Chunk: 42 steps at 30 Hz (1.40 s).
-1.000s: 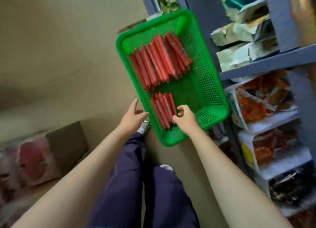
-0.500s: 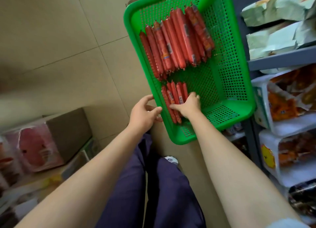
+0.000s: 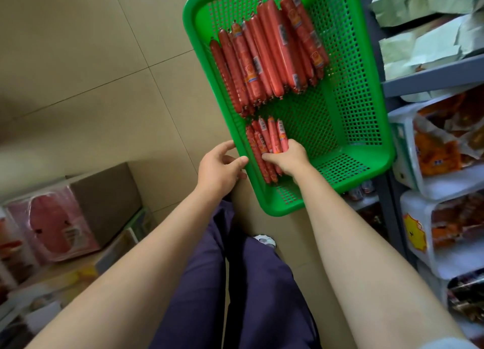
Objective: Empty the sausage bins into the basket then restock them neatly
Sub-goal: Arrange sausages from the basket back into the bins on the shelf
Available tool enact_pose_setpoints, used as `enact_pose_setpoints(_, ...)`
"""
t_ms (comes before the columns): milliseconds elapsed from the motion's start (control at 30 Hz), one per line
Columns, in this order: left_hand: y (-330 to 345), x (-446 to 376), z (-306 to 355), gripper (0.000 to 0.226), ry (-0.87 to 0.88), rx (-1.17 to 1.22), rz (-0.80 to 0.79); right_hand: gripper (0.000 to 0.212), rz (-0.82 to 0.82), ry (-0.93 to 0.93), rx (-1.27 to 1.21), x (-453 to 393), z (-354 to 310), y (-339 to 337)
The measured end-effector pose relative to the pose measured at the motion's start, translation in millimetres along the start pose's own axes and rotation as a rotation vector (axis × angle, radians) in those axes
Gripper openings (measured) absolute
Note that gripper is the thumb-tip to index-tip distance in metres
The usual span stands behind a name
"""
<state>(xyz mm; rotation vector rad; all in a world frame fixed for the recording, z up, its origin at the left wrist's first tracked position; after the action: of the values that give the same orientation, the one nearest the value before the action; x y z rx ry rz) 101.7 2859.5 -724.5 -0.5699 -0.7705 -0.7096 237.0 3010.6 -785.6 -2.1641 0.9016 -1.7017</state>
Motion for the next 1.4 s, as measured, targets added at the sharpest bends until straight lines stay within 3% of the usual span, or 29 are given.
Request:
enact_pose_setpoints(167,0,0,0,0.039,0.012,-0.020,0.022,0.043,-0.103,0.033,-0.150,5,-5,7)
enact_pose_setpoints(567,0,2,2,0.039,0.021,-0.035,0.024,0.044,0.098,-0.033,0.067,2,-2,0)
enact_pose_setpoints(700,-1,6,3,0.031,0.010,-0.103,0.094,0.037,0.063,-0.029,-0.051,6,5,-1)
enact_pose_setpoints(833,-6,21,8,0.014,-0.032,-0.080,0.227,0.032,-0.031,-0.007,-0.373,34,-3,-13)
enact_pose_setpoints(900,2,35,24,0.011,0.008,0.005,0.175,0.020,-0.117,-0.025,-0.541,60,-16,-27)
enact_pose_setpoints(1000,19,64,73,0.003,0.092,0.152,0.051,0.019,-0.211,-0.102,-0.678,108,-45,-62)
enact_pose_setpoints(1133,28,116,186,0.042,0.327,0.288,-0.132,0.026,-0.280,-0.296,-0.798,183,-93,-132)
enact_pose_setpoints(1267,33,195,297,0.050,0.552,0.309,-0.305,0.025,-0.292,-0.409,-0.938,274,-128,-213)
enact_pose_setpoints(1400,60,286,372,0.039,0.710,0.242,-0.512,0.024,-0.212,-0.484,-0.989,353,-131,-288)
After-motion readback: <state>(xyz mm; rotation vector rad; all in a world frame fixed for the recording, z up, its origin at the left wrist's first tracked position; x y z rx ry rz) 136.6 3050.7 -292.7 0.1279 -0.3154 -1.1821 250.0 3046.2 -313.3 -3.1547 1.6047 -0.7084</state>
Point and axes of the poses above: each hand's wrist, its own x-axis away from the middle knuckle, its own y-axis out of the palm, z = x × y, the point moved 7 cm from there along -x, towards the middle knuckle, and after that the axes turned 4 degrees about z, right-handed, at the moved point
